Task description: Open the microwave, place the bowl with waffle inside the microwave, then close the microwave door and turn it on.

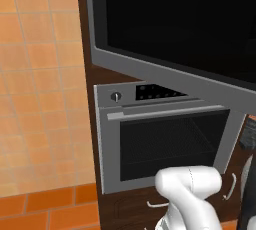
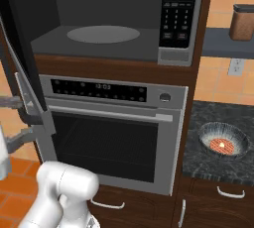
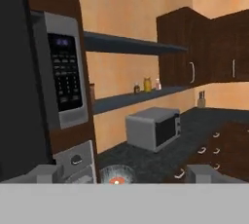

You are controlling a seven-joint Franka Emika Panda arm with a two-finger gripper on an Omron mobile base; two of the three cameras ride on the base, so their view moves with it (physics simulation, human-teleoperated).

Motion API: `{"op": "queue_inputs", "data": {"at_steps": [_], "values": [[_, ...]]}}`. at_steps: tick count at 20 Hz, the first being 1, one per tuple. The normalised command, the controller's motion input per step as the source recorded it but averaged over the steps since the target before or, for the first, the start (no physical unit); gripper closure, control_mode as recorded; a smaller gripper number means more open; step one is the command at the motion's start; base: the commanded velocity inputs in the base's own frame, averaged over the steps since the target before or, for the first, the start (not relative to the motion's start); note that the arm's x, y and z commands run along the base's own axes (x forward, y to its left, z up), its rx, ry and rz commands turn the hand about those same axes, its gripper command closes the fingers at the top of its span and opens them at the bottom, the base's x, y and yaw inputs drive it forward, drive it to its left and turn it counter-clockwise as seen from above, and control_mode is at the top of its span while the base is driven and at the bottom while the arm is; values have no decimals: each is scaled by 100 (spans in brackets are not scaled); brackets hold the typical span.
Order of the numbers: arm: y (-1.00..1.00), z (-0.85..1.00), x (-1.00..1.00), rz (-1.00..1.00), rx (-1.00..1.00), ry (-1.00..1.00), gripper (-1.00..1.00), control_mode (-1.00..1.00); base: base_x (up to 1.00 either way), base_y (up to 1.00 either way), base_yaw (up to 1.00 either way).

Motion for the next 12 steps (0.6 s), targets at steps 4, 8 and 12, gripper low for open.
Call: {"op": "queue_inputs", "data": {"at_steps": [4,8,12], "values": [[-51,-13,-2,56,50,0,-100,-100,0,0,0],[0,-8,8,79,39,11,-100,-100,0,0,0],[-1,-13,67,81,16,8,-100,-100,0,0,0]]}}
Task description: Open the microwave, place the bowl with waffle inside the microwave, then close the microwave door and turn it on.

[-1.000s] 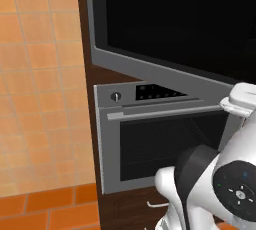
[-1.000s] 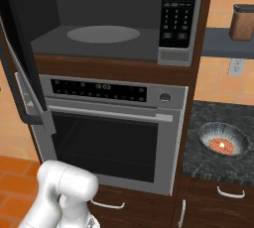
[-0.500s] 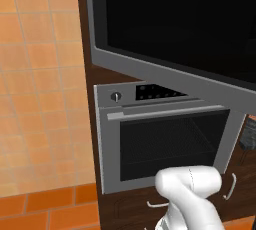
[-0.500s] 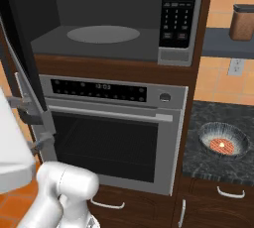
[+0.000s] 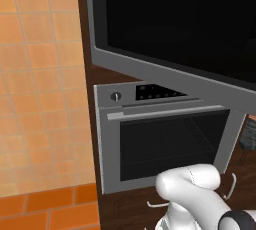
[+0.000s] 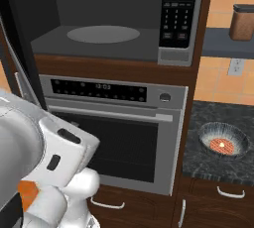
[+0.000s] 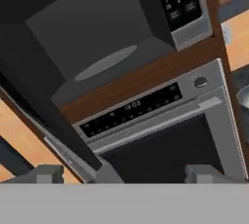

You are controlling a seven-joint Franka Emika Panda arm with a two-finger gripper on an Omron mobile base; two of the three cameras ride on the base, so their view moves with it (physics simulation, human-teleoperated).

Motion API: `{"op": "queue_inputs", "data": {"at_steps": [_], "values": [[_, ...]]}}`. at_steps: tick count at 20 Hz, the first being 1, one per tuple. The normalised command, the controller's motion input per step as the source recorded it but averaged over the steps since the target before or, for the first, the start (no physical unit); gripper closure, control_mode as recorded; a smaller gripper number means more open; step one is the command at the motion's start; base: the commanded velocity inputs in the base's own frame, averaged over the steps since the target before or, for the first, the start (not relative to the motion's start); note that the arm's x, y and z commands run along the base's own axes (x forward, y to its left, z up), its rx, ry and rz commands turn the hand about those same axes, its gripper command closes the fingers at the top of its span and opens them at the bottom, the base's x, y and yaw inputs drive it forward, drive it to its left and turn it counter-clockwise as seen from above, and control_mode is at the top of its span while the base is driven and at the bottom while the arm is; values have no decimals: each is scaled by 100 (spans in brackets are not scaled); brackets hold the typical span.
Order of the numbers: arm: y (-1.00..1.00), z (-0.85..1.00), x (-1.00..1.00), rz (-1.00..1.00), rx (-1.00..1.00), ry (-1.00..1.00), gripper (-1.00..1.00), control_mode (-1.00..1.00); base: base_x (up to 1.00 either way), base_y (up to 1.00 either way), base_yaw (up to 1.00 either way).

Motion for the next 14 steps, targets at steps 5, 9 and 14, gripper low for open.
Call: {"op": "queue_inputs", "data": {"at_steps": [5,9,14], "values": [[-10,-17,96,81,6,0,-100,-100,0,0,0],[-38,-40,97,73,8,-14,-100,-100,0,0,0],[-57,-55,63,45,10,-24,-100,-100,0,0,0]]}}
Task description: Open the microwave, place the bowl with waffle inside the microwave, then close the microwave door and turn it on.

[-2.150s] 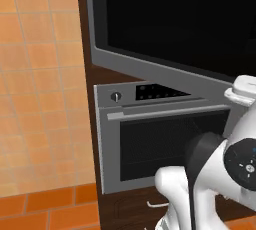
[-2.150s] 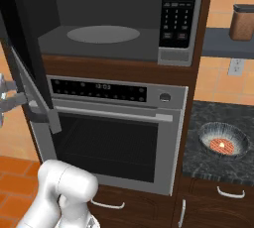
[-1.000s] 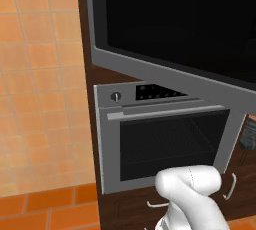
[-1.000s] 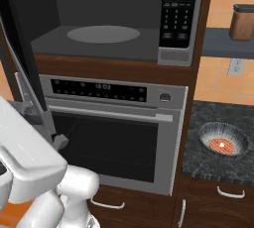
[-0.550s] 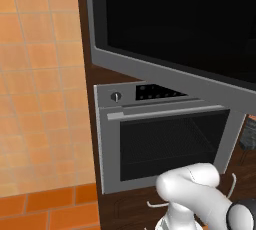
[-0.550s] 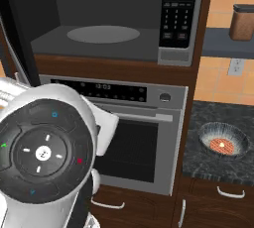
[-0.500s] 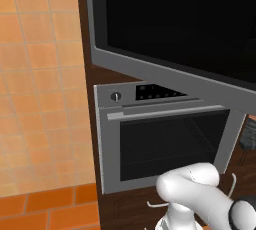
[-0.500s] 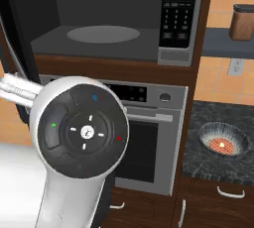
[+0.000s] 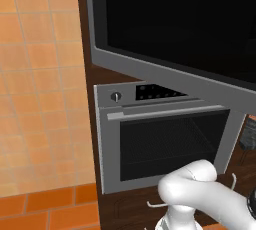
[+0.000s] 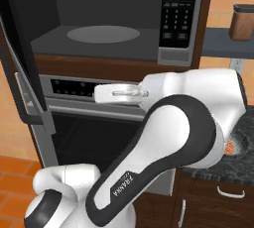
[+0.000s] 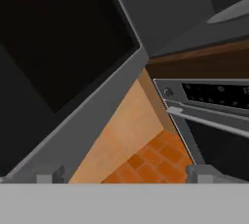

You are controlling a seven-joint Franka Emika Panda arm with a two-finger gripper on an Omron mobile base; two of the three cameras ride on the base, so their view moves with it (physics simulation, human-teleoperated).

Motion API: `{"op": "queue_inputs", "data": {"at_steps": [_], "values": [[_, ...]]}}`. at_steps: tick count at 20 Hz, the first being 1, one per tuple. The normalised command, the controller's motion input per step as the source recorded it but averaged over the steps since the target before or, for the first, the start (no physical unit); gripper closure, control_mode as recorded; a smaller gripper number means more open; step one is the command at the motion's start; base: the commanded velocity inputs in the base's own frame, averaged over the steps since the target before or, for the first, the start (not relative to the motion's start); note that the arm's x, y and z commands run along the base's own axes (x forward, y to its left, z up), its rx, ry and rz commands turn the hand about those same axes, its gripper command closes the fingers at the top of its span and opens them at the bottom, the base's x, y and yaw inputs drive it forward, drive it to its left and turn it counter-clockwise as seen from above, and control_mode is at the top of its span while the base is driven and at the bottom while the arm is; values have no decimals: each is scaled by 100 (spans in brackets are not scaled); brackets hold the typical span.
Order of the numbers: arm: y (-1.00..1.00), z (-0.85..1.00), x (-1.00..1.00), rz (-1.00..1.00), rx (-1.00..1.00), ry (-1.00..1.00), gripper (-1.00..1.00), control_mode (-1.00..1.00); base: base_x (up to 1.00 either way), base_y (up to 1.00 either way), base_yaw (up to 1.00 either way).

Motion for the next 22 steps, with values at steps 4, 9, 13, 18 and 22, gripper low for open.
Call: {"op": "queue_inputs", "data": {"at_steps": [4,9,13,18,22], "values": [[0,-59,98,0,7,0,-100,-100,0,0,0],[-15,-23,100,25,29,0,-100,-100,0,0,0],[35,-58,99,35,21,3,-100,-100,0,0,0],[82,-13,42,31,11,2,-100,-100,0,0,0],[100,11,-81,25,-2,-15,-100,-100,0,0,0]]}}
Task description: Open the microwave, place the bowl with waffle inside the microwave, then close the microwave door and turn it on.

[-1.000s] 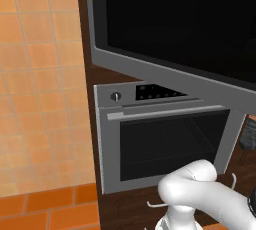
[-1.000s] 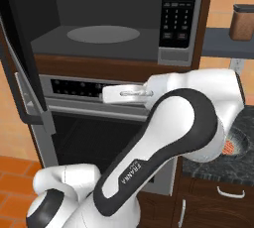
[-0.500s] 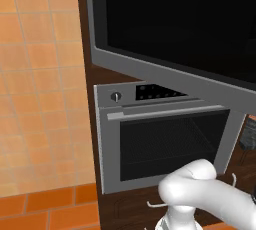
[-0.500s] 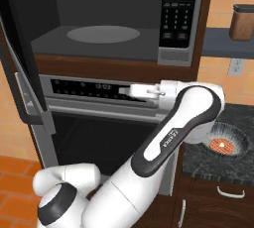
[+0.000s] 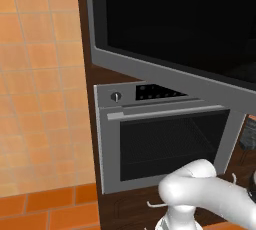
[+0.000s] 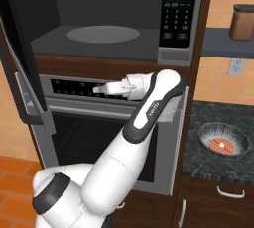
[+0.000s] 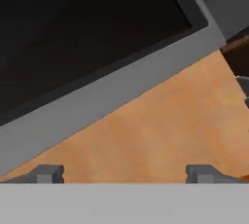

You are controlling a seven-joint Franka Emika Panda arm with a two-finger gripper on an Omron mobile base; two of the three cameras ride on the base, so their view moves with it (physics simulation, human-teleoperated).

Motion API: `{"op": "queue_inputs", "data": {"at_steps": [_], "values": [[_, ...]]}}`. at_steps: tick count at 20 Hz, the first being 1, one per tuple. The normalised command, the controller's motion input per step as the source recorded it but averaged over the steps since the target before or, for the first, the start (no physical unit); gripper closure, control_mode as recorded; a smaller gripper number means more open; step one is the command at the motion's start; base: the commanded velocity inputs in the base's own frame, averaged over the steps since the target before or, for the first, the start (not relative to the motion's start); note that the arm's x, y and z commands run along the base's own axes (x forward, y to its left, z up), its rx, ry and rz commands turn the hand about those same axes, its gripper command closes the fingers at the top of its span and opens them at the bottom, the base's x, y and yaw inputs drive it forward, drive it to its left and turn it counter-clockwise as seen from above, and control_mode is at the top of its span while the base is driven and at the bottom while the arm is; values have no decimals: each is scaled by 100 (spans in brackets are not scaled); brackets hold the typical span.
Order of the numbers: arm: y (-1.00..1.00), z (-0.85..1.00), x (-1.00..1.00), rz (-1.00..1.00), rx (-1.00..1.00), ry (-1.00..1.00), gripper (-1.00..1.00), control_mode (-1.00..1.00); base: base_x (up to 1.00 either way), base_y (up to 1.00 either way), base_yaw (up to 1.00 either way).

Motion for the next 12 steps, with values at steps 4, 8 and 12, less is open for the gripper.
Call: {"op": "queue_inputs", "data": {"at_steps": [4,8,12], "values": [[100,14,-100,23,-14,-29,-100,-100,0,0,0],[100,21,-100,21,-13,-37,-100,-100,0,0,0],[90,58,-100,20,-4,-44,-100,-100,0,0,0]]}}
